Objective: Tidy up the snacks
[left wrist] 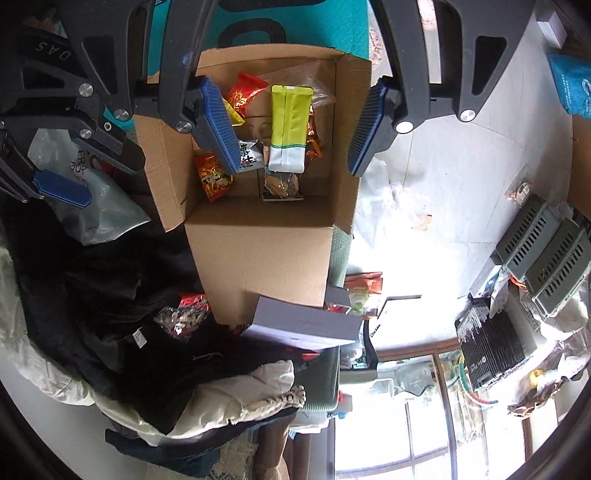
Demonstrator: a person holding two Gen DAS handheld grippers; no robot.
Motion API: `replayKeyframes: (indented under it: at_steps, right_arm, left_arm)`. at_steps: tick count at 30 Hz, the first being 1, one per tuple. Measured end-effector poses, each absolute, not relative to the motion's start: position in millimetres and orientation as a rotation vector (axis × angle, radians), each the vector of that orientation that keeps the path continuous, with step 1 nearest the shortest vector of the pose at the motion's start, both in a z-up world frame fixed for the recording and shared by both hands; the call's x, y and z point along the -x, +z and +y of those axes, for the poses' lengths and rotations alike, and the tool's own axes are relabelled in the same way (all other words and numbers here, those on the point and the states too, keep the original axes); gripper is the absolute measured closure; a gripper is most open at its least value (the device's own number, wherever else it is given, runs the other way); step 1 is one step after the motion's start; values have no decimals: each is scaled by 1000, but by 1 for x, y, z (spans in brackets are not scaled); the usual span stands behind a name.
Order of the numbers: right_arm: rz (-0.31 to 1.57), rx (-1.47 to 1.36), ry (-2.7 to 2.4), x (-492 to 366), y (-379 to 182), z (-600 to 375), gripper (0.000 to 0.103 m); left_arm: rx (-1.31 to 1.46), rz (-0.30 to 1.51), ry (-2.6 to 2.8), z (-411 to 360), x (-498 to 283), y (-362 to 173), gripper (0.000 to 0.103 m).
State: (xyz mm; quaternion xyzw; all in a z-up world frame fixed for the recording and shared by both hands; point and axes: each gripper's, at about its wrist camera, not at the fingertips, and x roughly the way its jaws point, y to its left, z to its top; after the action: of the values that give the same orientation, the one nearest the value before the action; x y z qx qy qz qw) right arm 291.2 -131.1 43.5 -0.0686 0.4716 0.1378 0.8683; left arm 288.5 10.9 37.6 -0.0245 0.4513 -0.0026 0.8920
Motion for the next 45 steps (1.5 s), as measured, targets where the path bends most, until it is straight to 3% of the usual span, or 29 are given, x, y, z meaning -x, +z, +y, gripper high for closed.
replayKeyframes:
  at_steps: [14,17,21,30,45]
  right_arm:
    - [779,119,314,-202,150,-138,26]
    - [746,122,312,-181,161,-141,25]
    - [715,109,305,-154,170,-145,25]
    - [660,96,300,-102,170,-153,24]
    - [743,103,283,-42,110,-155,24]
  left_arm:
    - [12,716,-25,11,-191,148,43]
    - [23,679,-29,14,-169,161,24]
    - [15,639,-31,14,-141,173,22]
    - [30,653,-60,16,-95,161,22]
    - [69,769,-59,18,-37,95,22]
